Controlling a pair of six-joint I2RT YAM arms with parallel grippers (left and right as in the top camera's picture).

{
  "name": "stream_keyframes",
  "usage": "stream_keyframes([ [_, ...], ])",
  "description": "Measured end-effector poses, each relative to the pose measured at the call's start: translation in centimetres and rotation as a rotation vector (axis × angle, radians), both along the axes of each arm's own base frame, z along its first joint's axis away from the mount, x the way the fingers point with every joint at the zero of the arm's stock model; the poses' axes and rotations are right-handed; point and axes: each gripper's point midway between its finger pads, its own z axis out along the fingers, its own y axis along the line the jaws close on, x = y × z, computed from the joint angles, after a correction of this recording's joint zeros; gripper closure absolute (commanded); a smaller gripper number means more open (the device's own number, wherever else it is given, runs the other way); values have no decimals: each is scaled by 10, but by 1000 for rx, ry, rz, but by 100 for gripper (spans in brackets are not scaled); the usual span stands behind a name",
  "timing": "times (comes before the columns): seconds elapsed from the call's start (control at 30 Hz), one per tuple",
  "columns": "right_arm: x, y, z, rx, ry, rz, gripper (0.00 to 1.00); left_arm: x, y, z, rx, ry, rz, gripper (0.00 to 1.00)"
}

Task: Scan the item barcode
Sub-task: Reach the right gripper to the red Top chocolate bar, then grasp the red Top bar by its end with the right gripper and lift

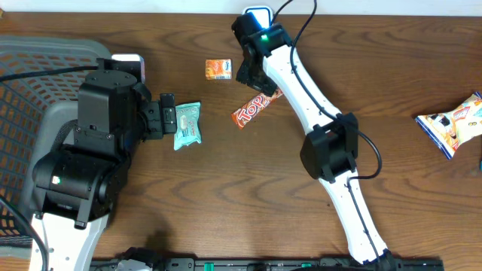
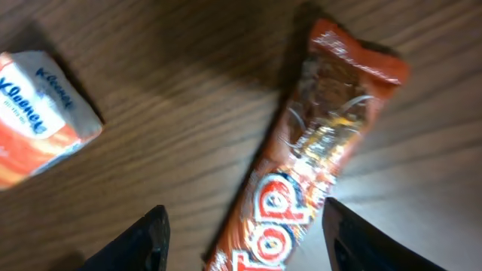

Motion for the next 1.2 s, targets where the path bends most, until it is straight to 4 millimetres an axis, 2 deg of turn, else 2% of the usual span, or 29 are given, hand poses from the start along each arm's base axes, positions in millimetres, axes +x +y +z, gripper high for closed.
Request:
stream_keyframes([
  [0.17,3,4,-16,13,12,-15,41,0,0,0,0,0,0,2],
  [0.37,4,6,-17,24,13,-28,42,0,0,0,0,0,0,2],
  [0.47,1,8,-24,29,32,-30,44,0,0,0,0,0,0,2],
  [0.63,-7,7,-45,15,88,-35,51,0,0,0,0,0,0,2],
  [0.83,-25,-4,-49,-28,165,-57,64,0,0,0,0,0,0,2],
  [0.9,-34,-9,-51,-51,202,-67,63,0,0,0,0,0,0,2],
  [1.0,-46,-17,-53,-87,256,-73,54,0,0,0,0,0,0,2],
  [1.03,-49,-19,-54,-96,266,-74,53,0,0,0,0,0,0,2],
  [1.2,-52,-21,-54,-105,282,-73,51,0,0,0,0,0,0,2],
])
